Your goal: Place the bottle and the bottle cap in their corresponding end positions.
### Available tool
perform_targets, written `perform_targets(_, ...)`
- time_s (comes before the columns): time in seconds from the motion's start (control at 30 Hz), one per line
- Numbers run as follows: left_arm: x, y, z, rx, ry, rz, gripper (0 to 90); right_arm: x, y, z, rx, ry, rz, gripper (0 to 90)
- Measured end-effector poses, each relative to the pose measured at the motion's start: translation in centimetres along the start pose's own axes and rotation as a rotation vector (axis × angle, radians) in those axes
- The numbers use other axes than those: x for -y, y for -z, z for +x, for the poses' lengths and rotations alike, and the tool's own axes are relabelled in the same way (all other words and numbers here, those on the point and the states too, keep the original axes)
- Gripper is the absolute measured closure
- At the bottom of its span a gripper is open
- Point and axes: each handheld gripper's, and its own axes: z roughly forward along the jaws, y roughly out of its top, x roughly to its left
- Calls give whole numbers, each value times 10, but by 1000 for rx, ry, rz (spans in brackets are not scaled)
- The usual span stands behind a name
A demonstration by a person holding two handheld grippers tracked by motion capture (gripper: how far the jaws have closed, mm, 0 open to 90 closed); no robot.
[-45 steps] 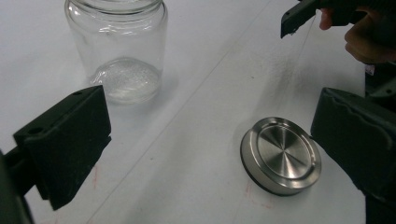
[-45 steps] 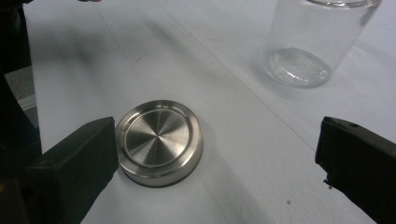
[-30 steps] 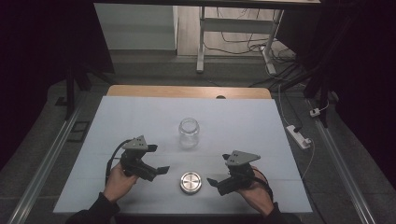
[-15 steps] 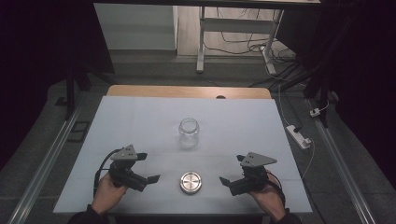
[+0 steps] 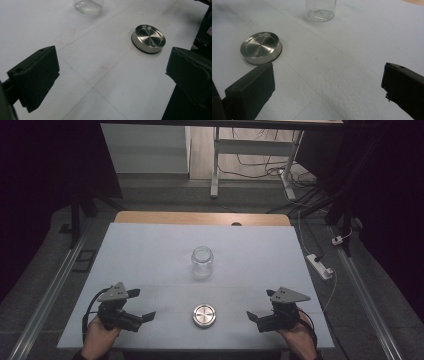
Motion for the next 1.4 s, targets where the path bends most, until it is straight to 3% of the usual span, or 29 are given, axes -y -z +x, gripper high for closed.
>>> perform_targets(0.53,38,35,6,-68,98,-19,0,24,29,-16,85,-83,-13,0)
perform_targets(0.93,61,46,8,-119,157,-7,0,44,48,-26,150,-141,1,0)
perform_targets(1.23,70,53,9,-155,181,3,0,56,53,-28,162,-174,48,0)
perform_targets(1.4,72,53,7,-172,181,35,0,58,57,-28,168,-190,45,0)
